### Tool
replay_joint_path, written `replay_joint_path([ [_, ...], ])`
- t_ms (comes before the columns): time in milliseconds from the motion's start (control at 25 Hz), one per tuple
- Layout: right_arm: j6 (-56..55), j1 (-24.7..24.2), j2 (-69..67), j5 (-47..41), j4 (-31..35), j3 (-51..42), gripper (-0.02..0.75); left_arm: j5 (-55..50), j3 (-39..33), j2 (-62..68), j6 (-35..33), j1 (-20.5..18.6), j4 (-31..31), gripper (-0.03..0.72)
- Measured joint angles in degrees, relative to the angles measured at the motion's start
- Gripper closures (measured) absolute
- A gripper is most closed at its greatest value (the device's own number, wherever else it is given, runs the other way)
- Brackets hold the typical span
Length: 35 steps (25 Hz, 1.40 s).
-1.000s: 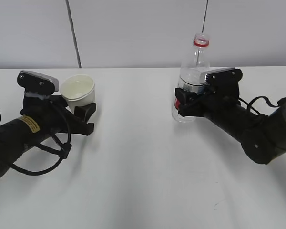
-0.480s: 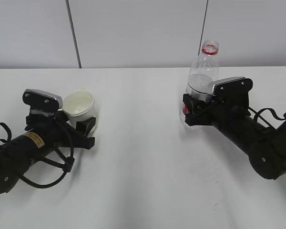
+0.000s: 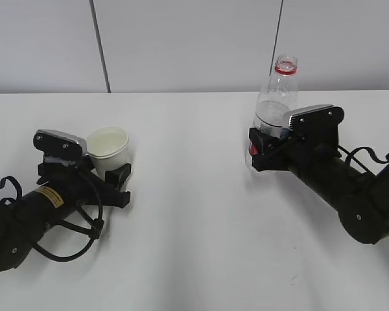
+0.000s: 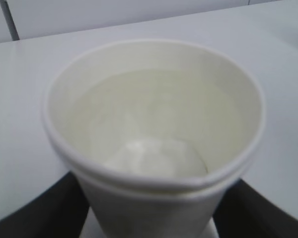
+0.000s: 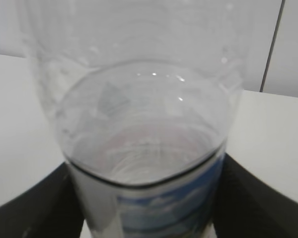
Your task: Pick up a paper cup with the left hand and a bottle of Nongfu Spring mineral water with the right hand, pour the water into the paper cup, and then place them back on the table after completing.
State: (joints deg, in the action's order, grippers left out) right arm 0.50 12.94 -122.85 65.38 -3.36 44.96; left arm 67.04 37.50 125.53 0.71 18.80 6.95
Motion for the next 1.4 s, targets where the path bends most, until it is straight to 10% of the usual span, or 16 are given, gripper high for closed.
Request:
replay_joint_path([
  [360,0.1,0.0,0.0,0.0,1.6,-0.4,0.101,-0.7,-0.2,0.3,-0.1,0.0,-2.5,0.138],
  [1400,1.9,0.0,9.5,0.1,15.0,-19.7,0.115,-1.5,-15.2,-10.3,-5.3,0.0,-11.7,0.132],
])
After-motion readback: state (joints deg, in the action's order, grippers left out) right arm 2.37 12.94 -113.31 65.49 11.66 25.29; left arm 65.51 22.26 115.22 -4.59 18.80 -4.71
